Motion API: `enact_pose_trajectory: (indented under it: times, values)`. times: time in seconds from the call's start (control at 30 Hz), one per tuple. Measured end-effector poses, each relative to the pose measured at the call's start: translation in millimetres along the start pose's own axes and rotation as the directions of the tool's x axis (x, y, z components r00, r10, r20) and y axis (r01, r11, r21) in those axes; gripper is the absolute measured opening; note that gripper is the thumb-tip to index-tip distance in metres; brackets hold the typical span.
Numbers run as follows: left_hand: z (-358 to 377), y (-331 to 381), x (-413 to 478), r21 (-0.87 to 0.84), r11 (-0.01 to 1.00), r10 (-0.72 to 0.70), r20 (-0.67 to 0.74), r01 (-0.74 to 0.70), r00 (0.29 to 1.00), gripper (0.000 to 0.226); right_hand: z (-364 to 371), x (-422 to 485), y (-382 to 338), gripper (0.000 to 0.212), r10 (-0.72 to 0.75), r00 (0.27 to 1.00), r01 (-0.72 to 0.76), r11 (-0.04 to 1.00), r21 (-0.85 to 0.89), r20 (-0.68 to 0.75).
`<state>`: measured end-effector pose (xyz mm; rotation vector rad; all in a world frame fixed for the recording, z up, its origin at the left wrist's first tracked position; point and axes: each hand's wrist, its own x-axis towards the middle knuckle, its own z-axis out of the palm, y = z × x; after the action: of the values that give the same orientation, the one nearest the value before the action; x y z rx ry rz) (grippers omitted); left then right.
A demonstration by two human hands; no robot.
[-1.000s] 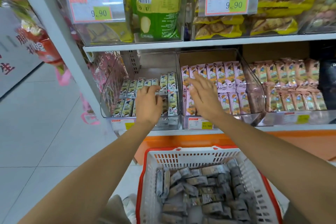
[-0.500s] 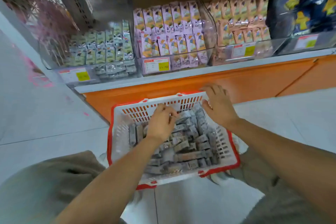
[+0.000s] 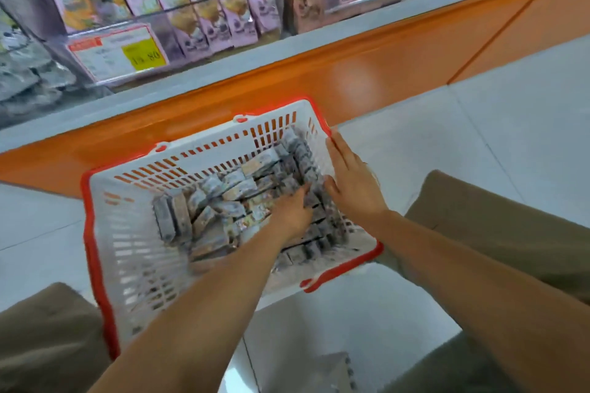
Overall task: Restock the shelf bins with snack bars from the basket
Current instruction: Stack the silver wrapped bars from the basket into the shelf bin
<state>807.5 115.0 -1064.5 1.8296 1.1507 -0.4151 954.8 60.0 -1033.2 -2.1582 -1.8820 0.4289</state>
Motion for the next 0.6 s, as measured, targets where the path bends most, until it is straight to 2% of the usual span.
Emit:
enact_pose_trajectory:
  times: [0.1,0.2,0.47,0.53,0.6]
  values:
    - [4,2,13,-0.07,0.997,-0.037,0.044,0.041,0.998,0.05,3,1,3,0.065,-0.024,0.999,0.026,0.999,0.039,-0.044]
    - [6,2,17,-0.129,0.989,-0.075,0.014,0.076,0.997,0.036,4,2,4,0.063,-0.034,0.997,0.039,0.996,0.079,-0.062]
    - [1,-17,6,-0.11,0.984,-0.152,-0.085,0.142,0.985,0.023,4,1,2,0.059,-0.031,0.997,0.036,0.997,0.071,-0.072]
    - [-5,-23,-2,-0.204,0.965,-0.187,-0.083,0.167,0.979,0.016,3,1,1,0.061,-0.022,0.998,0.025,0.999,0.045,-0.063]
    - [-18,-29,-13,-0.363,0.913,-0.231,-0.08,0.188,0.97,0.022,2,0,1,0.064,-0.012,1.0,0.012,1.0,0.0,-0.024]
